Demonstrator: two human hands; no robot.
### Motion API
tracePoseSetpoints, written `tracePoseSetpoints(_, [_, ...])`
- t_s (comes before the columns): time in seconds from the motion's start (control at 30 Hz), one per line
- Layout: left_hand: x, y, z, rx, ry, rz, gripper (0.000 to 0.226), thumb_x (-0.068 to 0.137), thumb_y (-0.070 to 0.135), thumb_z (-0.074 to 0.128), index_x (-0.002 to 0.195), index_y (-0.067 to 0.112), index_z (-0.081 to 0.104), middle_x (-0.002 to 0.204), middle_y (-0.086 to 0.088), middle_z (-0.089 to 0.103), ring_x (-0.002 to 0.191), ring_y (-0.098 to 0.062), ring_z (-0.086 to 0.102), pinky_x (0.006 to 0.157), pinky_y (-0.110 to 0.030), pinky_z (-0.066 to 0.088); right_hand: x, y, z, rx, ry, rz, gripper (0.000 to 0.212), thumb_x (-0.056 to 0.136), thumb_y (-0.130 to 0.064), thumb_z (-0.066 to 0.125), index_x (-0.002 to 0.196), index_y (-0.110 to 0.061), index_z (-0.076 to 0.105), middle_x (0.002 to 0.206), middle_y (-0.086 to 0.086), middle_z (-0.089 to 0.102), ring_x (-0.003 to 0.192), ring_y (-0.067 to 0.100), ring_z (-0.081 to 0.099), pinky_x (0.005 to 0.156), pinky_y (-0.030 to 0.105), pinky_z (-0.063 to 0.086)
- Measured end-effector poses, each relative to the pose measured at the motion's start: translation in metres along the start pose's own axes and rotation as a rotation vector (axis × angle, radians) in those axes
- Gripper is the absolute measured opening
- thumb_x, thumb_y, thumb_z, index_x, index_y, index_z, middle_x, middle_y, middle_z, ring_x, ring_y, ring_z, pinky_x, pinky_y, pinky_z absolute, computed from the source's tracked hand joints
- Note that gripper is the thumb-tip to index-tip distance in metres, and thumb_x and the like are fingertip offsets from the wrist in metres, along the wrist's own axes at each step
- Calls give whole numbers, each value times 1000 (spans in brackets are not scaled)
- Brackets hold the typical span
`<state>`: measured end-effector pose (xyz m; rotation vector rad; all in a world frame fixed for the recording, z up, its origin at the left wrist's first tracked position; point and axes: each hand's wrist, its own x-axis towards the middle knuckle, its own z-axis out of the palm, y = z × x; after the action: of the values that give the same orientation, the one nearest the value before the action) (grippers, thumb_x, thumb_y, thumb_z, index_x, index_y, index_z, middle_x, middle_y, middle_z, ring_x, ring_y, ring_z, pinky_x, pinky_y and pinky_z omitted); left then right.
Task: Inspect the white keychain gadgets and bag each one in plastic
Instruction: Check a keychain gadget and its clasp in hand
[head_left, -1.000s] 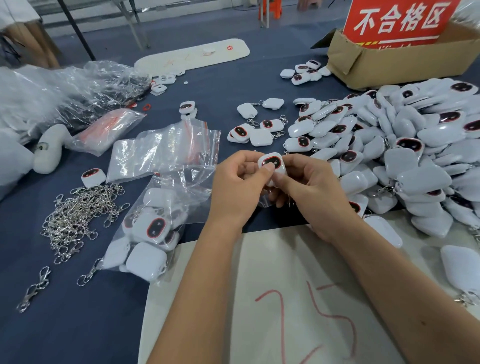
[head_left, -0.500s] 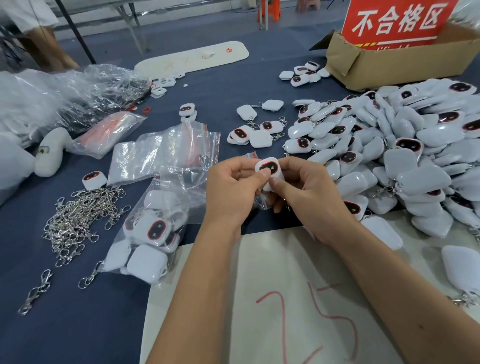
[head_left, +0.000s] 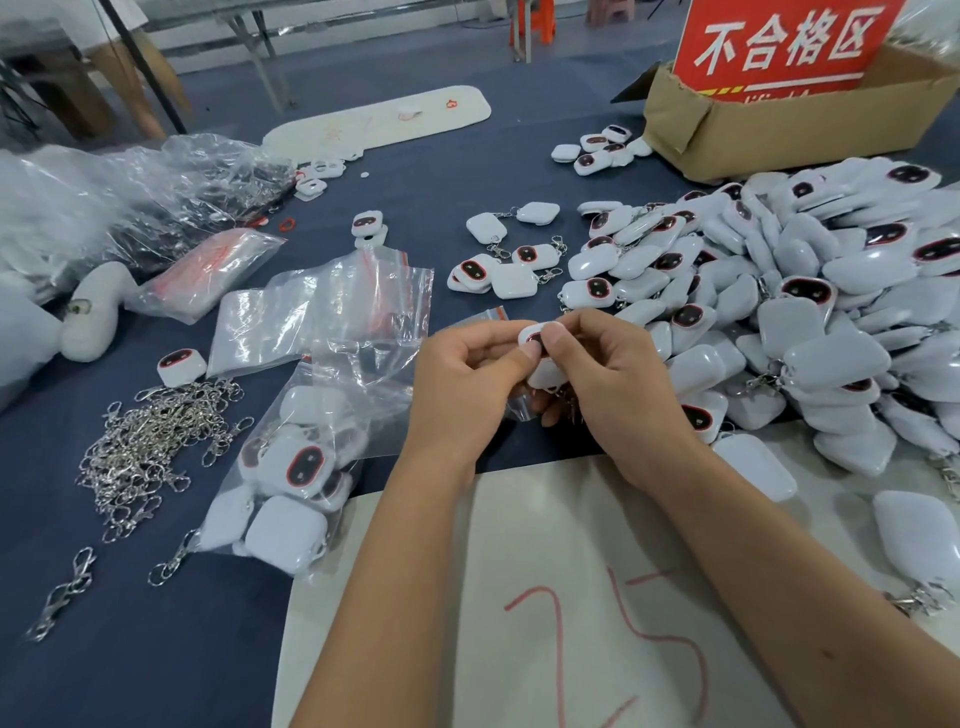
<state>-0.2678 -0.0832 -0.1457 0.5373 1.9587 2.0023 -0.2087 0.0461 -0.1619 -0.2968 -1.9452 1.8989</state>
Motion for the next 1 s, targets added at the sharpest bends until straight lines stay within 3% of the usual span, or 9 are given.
tracePoseSetpoints(0.17, [1, -2, 1, -5, -8, -13, 21, 97, 0, 63, 100, 10, 81, 76, -14, 75, 60, -23, 66, 58, -30, 55, -1, 1, -1, -97, 42, -28, 23, 107, -22, 57, 90, -12, 68, 65, 10, 71, 47, 24, 63, 48, 30, 52])
tracePoseSetpoints(0.33, [0, -3, 3, 28, 7, -8, 22, 97, 2, 63, 103, 13, 81, 82, -18, 76, 66, -28, 68, 69, -48, 59, -1, 2, -1, -130, 60, -34, 21, 107, -23, 57, 92, -14, 69, 66, 9, 72, 48, 26, 66, 50, 35, 55])
tracePoseSetpoints(0.47, [1, -1, 3, 63, 25, 34, 20, 97, 6, 64, 104, 14, 81, 85, -14, 77, 69, -26, 70, 71, -43, 61, 1, 2, 1, -54, 44, -35, 22, 107, -23, 57, 90, -16, 70, 67, 8, 71, 51, 21, 65, 48, 29, 52])
tracePoseSetpoints(0.57, [4, -4, 5, 235, 185, 103, 14, 97, 13, 68, 101, 17, 81, 90, 3, 78, 82, -18, 72, 79, -35, 60, 3, 5, 0, -30, 77, -25, 23, 107, -27, 55, 90, -17, 69, 67, 6, 71, 51, 23, 62, 47, 30, 50])
tracePoseSetpoints(0.67, [4, -7, 7, 463, 341, 171, 4, 94, 20, 71, 96, 22, 74, 88, 9, 72, 80, -9, 66, 77, -26, 53, 4, 9, 0, 4, 118, 6, 19, 106, -28, 55, 93, -22, 69, 71, 4, 71, 52, 19, 62, 47, 27, 47])
tracePoseSetpoints(0.8, [1, -10, 10, 777, 408, 91, 35, 82, 41, 79, 98, 24, 54, 101, 8, 57, 87, -14, 53, 76, -28, 39, 4, 11, 0, 1, 106, -18, 10, 97, -17, 61, 101, -19, 70, 73, -2, 71, 60, 13, 65, 52, 23, 48])
tracePoseSetpoints(0.9, [1, -9, 8, 848, 435, 67, 36, 81, 35, 80, 98, 22, 51, 102, 6, 56, 91, -18, 52, 79, -31, 41, 4, 11, -1, -36, 104, -32, 19, 92, -13, 62, 106, -22, 71, 77, -2, 73, 64, 12, 69, 54, 22, 49])
tracePoseSetpoints(1.0, [1, -6, 4, 832, 450, 75, 15, 86, 25, 70, 84, 19, 57, 83, 6, 62, 80, -17, 57, 71, -31, 44, 3, 10, 0, -36, 126, -11, 25, 97, -9, 65, 118, -23, 64, 83, -1, 75, 62, 13, 68, 55, 21, 49])
